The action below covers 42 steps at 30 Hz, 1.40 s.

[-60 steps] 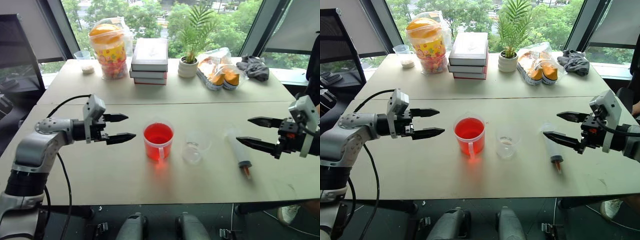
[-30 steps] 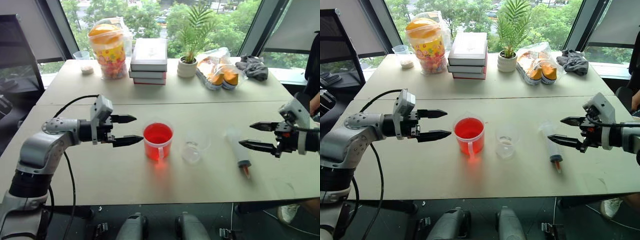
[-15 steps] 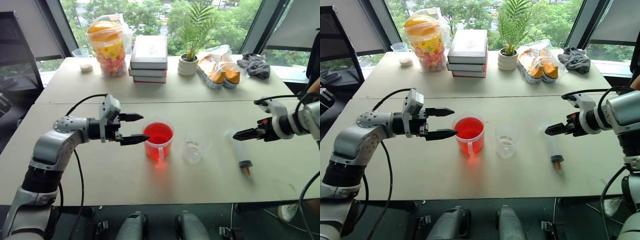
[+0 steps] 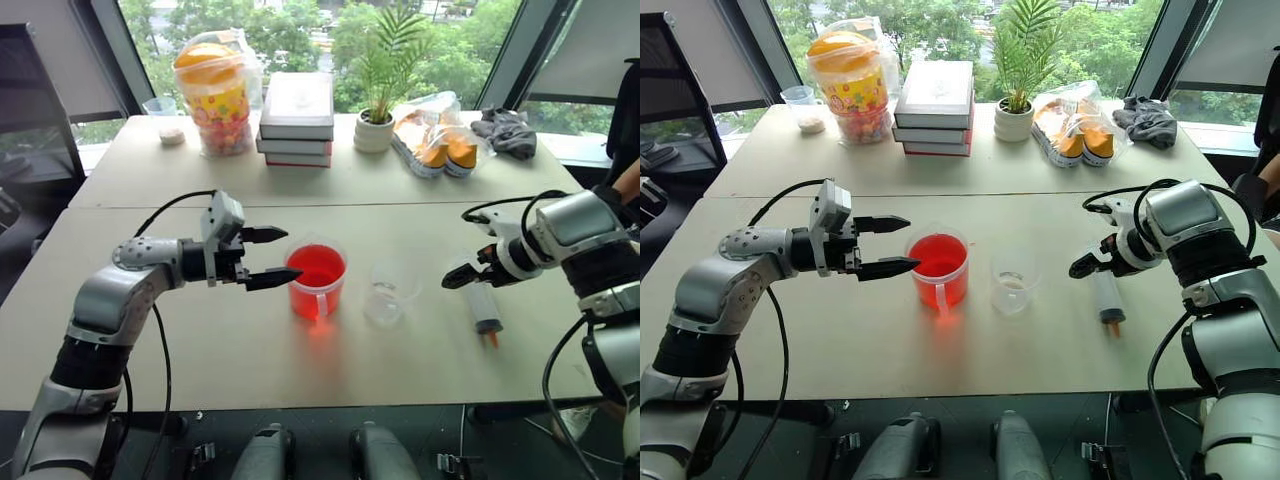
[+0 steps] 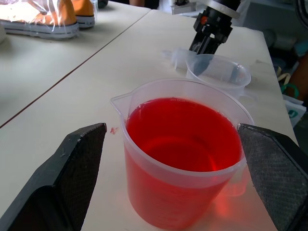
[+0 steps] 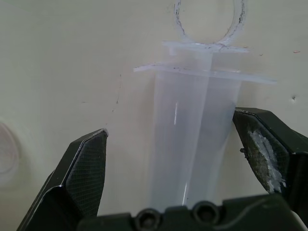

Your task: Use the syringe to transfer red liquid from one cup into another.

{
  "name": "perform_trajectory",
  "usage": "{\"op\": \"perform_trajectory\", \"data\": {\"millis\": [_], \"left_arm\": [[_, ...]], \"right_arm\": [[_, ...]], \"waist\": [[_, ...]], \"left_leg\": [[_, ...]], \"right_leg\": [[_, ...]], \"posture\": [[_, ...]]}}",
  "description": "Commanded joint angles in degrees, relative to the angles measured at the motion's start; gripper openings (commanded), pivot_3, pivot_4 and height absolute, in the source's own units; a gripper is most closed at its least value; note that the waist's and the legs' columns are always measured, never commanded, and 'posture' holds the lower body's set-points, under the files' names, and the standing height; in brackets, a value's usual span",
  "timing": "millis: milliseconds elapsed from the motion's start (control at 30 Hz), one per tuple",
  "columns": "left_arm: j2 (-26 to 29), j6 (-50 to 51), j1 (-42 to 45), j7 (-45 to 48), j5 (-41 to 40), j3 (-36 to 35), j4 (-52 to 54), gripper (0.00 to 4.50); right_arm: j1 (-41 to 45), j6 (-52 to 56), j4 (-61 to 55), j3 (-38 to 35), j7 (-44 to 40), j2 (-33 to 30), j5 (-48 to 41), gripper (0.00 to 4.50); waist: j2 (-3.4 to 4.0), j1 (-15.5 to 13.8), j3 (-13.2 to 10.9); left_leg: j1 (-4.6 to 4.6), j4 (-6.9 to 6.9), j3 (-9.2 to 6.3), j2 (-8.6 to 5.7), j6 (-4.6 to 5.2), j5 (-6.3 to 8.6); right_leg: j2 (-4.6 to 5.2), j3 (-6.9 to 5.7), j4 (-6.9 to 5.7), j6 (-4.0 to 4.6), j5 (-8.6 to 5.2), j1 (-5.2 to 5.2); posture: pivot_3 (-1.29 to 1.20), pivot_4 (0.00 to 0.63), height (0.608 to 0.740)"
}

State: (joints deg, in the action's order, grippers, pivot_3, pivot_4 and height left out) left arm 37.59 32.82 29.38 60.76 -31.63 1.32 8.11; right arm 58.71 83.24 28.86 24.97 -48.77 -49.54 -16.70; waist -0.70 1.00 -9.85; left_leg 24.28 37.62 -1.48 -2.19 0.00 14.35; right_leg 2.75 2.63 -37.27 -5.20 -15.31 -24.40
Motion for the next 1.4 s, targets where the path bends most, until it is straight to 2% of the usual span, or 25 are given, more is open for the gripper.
{"op": "perform_trajectory", "data": {"millis": [33,167,200,400,500,633,800,867,967,1067,1133,1400], "left_arm": [[-0.1,-1.4,-0.5,-0.7,0.3,-0.9,2.3,4.50],[-0.2,-1.5,-0.8,-1.1,0.3,-0.8,2.6,4.50],[-0.2,-1.7,-0.7,-1.2,0.3,-0.8,2.5,4.50],[0.3,-1.6,-0.3,-0.9,0.1,-1.7,2.1,4.50],[1.0,-0.8,0.7,-0.7,-0.6,-2.5,1.9,4.50],[2.7,-0.5,1.5,0.5,-1.3,-3.6,0.8,4.50],[5.8,1.2,3.1,3.1,-2.6,-4.9,-1.0,4.50],[6.7,1.5,4.1,4.2,-2.8,-5.1,-2.4,4.50],[6.7,2.8,7.0,4.9,-3.4,-4.7,-4.2,4.50],[6.9,2.7,9.4,6.4,-3.0,-4.1,-7.1,4.50],[7.4,1.8,11.1,8.0,-1.9,-3.5,-9.7,4.50],[6.4,2.8,17.0,11.0,-2.0,-2.3,-13.1,4.50]], "right_arm": [[-0.7,-1.4,-0.1,2.5,-0.3,0.6,1.7,3.64],[-1.0,-2.0,-1.0,3.8,-1.2,0.6,3.0,1.63],[-1.0,-2.2,-1.0,3.9,-1.4,0.7,3.3,1.48],[-0.4,-4.7,-1.8,2.4,-2.3,-0.5,4.9,1.47],[0.7,-7.5,-3.9,-2.3,-2.0,-2.8,4.9,1.47],[0.6,-12.4,-11.0,-12.1,-0.5,-4.0,3.0,1.47],[-1.6,-23.3,-23.8,-34.2,5.8,4.8,-4.9,1.47],[-2.8,-28.2,-28.5,-38.6,8.2,8.7,-6.5,1.47],[-5.1,-31.3,-36.8,-45.3,9.2,15.6,-14.3,1.47],[-8.4,-32.7,-43.3,-46.5,7.9,20.2,-21.1,1.47],[-11.5,-34.6,-47.7,-44.7,7.8,23.6,-23.9,1.47],[-22.6,-48.1,-53.0,-32.6,6.4,29.9,-19.9,1.47]], "waist": [[-0.03,-0.1,0.0],[-0.05,-0.1,0.0],[-0.05,0.0,0.0],[-0.05,0.0,0.0],[0.01,-0.1,0.0],[0.07,-0.2,0.0],[0.06,0.0,0.0],[0.06,-0.2,0.0],[0.06,-0.5,0.0],[0.06,-0.4,0.0],[0.04,-0.2,0.0],[0.05,0.0,0.0]], "left_leg": [[0.00,0.03,-0.01,0.00,0.00,0.00],[0.00,0.07,-0.02,0.00,0.00,0.00],[0.00,0.07,-0.02,0.01,0.00,0.01],[0.00,0.08,-0.02,0.01,0.00,0.01],[0.02,0.08,-0.02,0.01,0.00,0.01],[0.14,0.02,-0.02,0.01,0.00,0.00],[0.12,-0.19,0.00,0.03,-0.01,0.00],[0.12,-0.20,-0.01,0.03,-0.01,-0.01],[0.12,-0.12,-0.03,0.03,-0.01,-0.02],[0.15,-0.01,-0.05,0.02,0.00,-0.01],[0.14,0.03,-0.05,0.02,0.01,0.00],[0.11,0.31,-0.03,0.02,0.01,-0.01]], "right_leg": [[0.00,-0.01,-0.02,0.00,0.00,0.01],[0.00,-0.02,-0.05,0.00,0.00,0.01],[-0.01,-0.02,-0.05,0.00,0.00,0.01],[-0.01,-0.02,-0.06,0.00,0.01,0.01],[-0.01,-0.02,-0.07,0.01,0.01,-0.02],[-0.03,-0.03,-0.12,0.00,0.01,-0.20],[-0.08,-0.04,-0.10,0.00,0.00,-0.27],[-0.09,-0.06,-0.12,0.00,0.01,-0.26],[-0.08,-0.10,-0.12,-0.01,0.01,-0.21],[-0.06,-0.14,-0.11,-0.03,0.02,-0.16],[-0.06,-0.14,-0.12,-0.03,0.02,-0.13],[-0.09,-0.14,-0.53,-0.04,0.02,-0.17]], "posture": [[0.00,0.150,0.740],[0.00,0.150,0.740],[0.00,0.150,0.740],[0.00,0.150,0.740],[0.00,0.150,0.740],[0.00,0.150,0.740],[0.00,0.150,0.740],[0.00,0.150,0.740],[0.00,0.150,0.740],[0.00,0.150,0.740],[0.00,0.150,0.740],[0.00,0.150,0.740]]}}
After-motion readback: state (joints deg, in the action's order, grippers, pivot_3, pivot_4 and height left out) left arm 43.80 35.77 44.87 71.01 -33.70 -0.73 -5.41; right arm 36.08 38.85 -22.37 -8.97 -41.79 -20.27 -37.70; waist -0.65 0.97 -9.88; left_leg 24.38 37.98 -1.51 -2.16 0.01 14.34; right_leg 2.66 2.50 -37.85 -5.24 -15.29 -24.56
